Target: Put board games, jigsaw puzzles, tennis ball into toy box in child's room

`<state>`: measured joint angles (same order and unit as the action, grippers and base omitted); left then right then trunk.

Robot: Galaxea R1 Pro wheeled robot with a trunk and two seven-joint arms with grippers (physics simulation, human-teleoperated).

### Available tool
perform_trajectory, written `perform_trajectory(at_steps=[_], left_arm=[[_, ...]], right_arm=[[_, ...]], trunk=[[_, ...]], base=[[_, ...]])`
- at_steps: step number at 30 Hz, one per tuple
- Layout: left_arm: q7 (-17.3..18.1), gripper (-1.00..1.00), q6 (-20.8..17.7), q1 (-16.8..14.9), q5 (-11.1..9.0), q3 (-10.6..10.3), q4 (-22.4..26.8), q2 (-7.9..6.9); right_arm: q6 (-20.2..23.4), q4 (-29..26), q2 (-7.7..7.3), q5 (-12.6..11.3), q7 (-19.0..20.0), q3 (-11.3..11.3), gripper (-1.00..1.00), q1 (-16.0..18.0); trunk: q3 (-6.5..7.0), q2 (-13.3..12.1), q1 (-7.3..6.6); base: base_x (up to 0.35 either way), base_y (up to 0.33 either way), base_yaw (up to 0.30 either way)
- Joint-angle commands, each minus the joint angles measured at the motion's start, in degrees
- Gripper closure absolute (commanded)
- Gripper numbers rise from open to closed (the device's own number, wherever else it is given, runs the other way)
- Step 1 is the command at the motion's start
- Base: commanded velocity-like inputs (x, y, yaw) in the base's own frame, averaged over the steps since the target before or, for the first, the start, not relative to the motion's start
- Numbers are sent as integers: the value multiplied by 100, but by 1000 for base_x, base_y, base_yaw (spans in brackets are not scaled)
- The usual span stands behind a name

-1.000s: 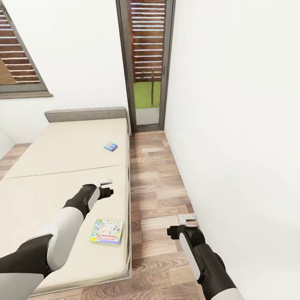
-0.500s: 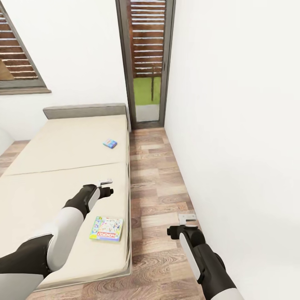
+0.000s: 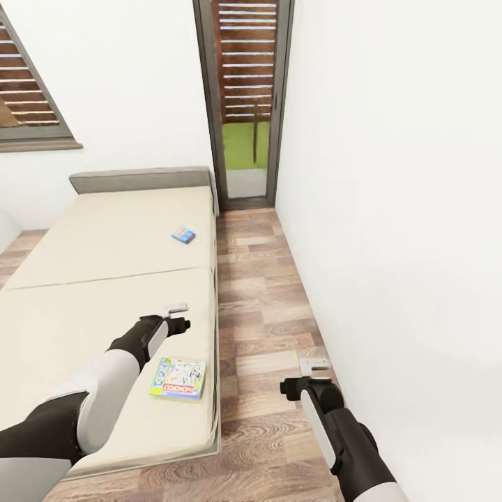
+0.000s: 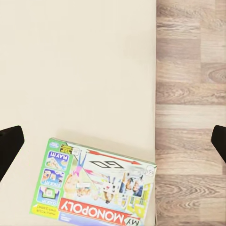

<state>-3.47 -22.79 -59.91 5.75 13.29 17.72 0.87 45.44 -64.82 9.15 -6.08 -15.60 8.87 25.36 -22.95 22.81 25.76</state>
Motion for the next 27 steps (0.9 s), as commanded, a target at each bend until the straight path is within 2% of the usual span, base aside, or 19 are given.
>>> perform_trajectory(at_steps=[1,27], left_arm=[[6,-100,-23,-3,58,43,6,4],[13,-100,19,-3,58,33,-14,-12]], right_arm=[[17,-6,-2,-60,-56,11,-100,4],[18,4,-1,-60,-49,15,-100,4]], trunk=[[-19,11,3],[-264,11,3]], base=[[0,0,0],[0,0,0]])
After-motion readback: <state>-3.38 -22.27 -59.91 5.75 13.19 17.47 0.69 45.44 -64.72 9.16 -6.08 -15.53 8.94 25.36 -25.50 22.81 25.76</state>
